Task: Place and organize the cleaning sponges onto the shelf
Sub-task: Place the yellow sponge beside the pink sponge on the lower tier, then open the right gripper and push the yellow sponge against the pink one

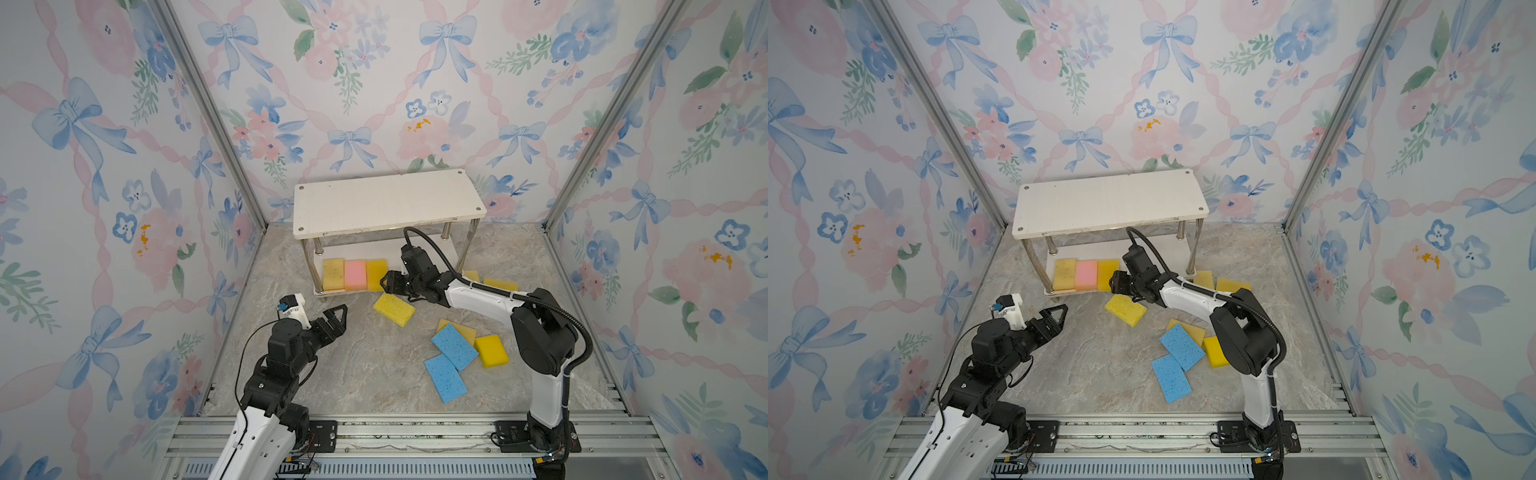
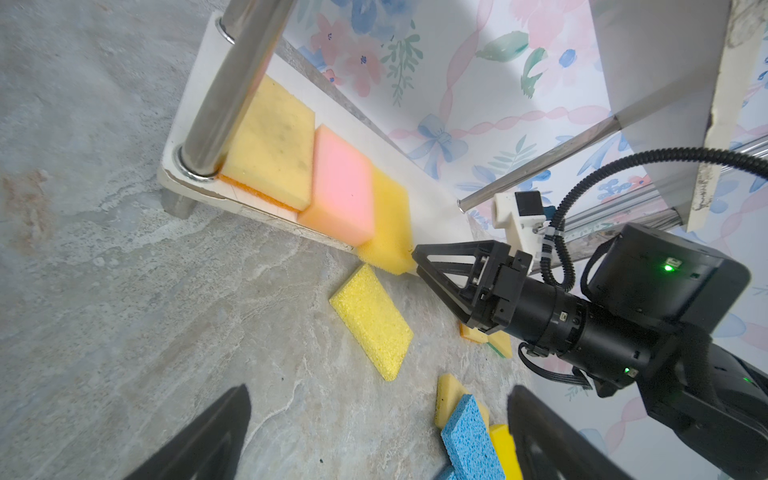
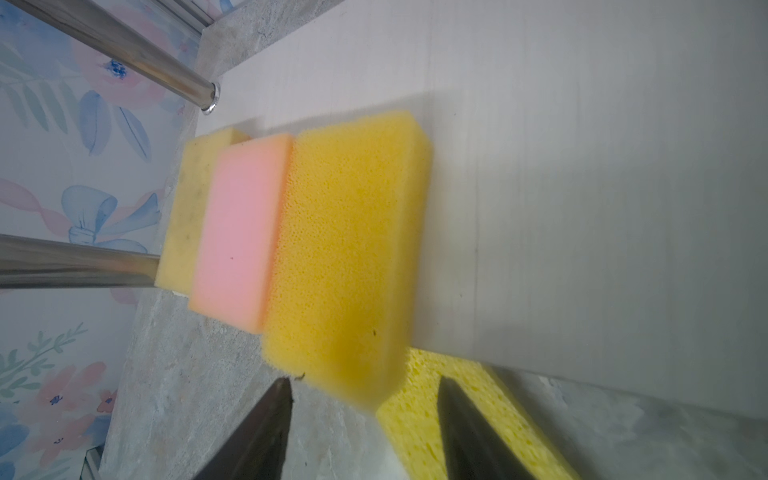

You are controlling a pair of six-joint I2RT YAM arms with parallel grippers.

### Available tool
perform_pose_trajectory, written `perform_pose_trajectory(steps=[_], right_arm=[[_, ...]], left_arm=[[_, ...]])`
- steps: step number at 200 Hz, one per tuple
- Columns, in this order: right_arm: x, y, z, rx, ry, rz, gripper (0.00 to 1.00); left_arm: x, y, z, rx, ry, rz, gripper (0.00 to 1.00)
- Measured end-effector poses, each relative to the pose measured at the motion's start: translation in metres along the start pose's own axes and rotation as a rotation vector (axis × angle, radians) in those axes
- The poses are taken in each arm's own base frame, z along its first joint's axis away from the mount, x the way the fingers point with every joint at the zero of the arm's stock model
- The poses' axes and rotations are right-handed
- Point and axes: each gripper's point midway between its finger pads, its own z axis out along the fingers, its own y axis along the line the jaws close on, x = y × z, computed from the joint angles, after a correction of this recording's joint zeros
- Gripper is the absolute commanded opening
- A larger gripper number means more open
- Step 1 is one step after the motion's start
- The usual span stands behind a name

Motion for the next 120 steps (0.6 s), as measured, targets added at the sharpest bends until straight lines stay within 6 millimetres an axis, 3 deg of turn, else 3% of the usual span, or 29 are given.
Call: perform_pose_trajectory(steps=[49,94,120], right_arm=[[0.007,0.010,-0.030,-0.050,-0.028,0.017,0.50],[0.029,0.017,-0.011,-0.126,0.011,0.094,0.24],[0.038,0.014,0.008,-0.148,0.032,0.148,0.17]], left_arm=[[0.000,0.000,0.000,0.002,0.002,0.000,0.98],[0.000,-0.003,-0.002,0.017,0.001,0.001,0.98],[0.000,-0.006,-0.004,0.032,-0.001,0.002,0.98]])
